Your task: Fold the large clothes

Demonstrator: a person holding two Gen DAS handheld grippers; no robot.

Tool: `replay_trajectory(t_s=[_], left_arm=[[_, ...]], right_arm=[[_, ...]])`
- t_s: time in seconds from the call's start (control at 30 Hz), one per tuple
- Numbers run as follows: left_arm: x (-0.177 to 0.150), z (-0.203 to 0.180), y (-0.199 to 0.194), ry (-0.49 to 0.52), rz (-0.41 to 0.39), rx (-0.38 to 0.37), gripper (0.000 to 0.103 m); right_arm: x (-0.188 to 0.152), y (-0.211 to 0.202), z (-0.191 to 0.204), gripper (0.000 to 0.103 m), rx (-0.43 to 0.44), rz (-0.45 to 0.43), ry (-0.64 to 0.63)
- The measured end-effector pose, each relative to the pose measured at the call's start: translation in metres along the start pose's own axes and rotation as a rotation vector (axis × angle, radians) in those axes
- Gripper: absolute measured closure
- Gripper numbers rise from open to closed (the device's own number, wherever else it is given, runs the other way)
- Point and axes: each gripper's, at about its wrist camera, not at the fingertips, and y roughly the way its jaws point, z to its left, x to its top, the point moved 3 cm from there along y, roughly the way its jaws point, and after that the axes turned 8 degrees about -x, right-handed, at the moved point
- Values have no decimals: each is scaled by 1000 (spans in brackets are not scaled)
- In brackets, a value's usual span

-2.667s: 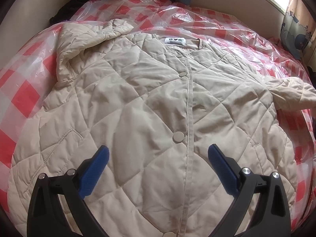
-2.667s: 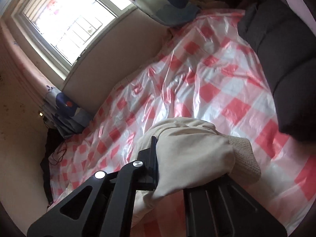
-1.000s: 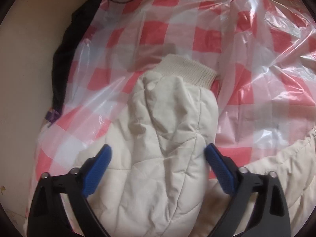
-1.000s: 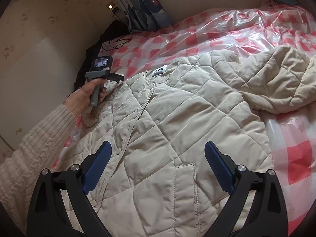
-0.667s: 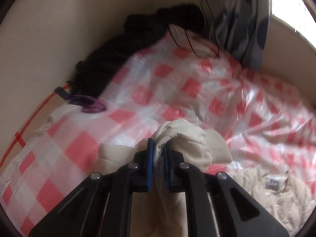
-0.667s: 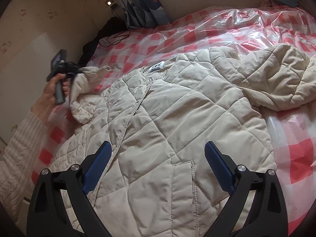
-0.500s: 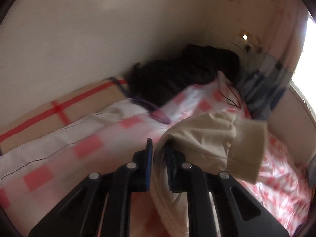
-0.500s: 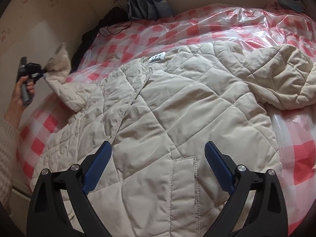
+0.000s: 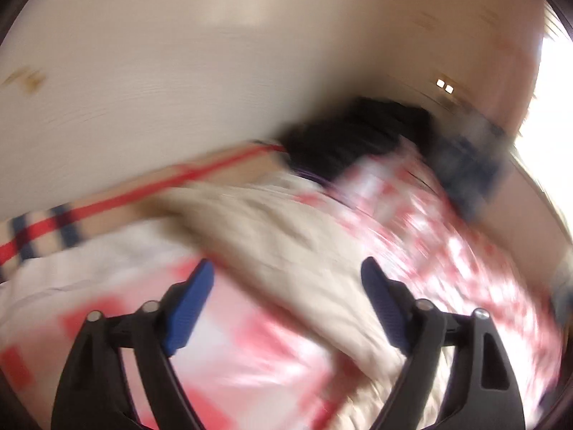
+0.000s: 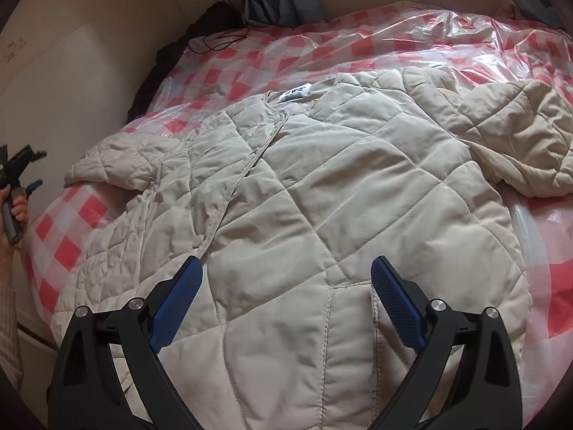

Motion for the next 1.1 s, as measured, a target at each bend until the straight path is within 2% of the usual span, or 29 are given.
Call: replay_trajectory(t_s=[0.07,0.1,0.13,0.2,0.23,0.3,0.37,0.4,0.5,0.57,0.63,0.67,0.77,0.87,0.97,1.1], left_arm=[[-29,-61,29,172,67,-99,20],[-42,-84,45,226,95,-125,20],[-55,-102,64,252,120,-150,20],[-75,-116,105,201,186,-167,20],[-87,-114,129,162,228,-138,20],[-120,-99,174,114,332,-15,20],[-146,-93,201,190,436,61,20],[-150,-96,193,202,447,53,20],[-150,-101,142,157,505,-85,20],[-158,-101,92,200,529,-137,20],[-175,-81,43,211,584,-169,12],[-185,-67,23,196,627,-188,11],[-217,-18,-20,129,731,-206,11],[-244,6,-50,53,784,-273,11],[-264,11,-74,31,794,-323,11],[-273,7,-93,-32,812,-418,11]], right_arm=[[-4,7,2,11,-17,29,-19],[-5,12,1,11,-25,45,-20],[-7,15,0,11,-31,59,-18],[-10,17,-2,11,-33,72,-20],[-10,18,-2,11,-36,75,-22],[-12,20,-2,11,-53,90,-38],[-16,25,1,11,-73,110,-72],[-16,27,2,11,-81,121,-94],[-10,13,-1,11,-26,129,-111],[1,-14,-6,11,25,98,-87],[6,-49,-14,11,86,58,-38],[3,-65,-19,11,110,52,-6],[-30,-103,-45,11,156,97,96],[-72,-122,-73,11,137,189,173],[-107,-133,-88,11,175,267,249],[-135,-149,-100,11,118,297,279]])
